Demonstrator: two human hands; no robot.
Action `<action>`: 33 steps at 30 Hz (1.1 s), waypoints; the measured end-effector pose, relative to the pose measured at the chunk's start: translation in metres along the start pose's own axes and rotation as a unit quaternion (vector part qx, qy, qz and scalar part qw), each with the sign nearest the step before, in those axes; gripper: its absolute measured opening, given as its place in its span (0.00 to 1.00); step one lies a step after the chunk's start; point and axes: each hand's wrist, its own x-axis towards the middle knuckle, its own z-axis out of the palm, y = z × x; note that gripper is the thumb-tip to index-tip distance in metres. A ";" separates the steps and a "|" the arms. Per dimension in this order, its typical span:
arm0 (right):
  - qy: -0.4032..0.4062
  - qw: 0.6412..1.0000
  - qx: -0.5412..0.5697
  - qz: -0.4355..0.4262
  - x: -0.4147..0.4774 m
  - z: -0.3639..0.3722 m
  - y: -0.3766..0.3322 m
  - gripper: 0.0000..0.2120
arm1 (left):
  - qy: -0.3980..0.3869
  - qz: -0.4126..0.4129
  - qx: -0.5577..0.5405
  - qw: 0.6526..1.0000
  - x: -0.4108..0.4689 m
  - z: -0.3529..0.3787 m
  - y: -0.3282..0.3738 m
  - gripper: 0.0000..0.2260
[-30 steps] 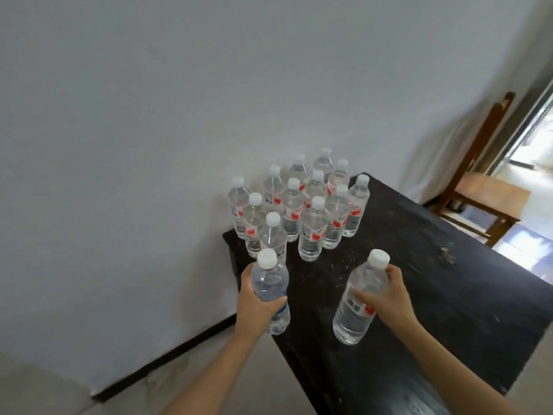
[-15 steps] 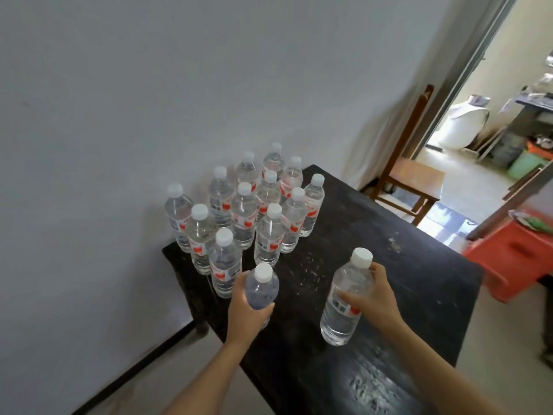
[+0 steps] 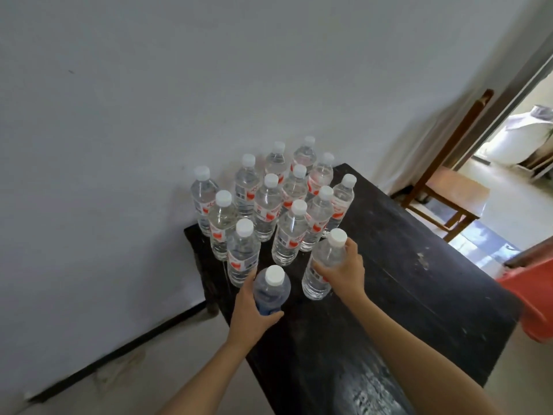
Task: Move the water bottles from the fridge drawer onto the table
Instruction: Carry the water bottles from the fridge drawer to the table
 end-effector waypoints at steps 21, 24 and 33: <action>-0.052 0.986 -0.156 -0.031 0.000 -0.003 0.015 0.51 | -0.013 0.017 0.122 0.992 -0.022 -0.037 0.033 0.47; -0.050 0.984 -0.161 -0.048 -0.011 -0.017 0.023 0.49 | -0.009 0.021 0.140 0.990 -0.026 -0.044 0.035 0.47; -0.034 0.940 -0.313 -0.133 -0.053 -0.069 0.045 0.39 | -0.035 0.084 0.173 0.981 -0.040 -0.044 0.059 0.42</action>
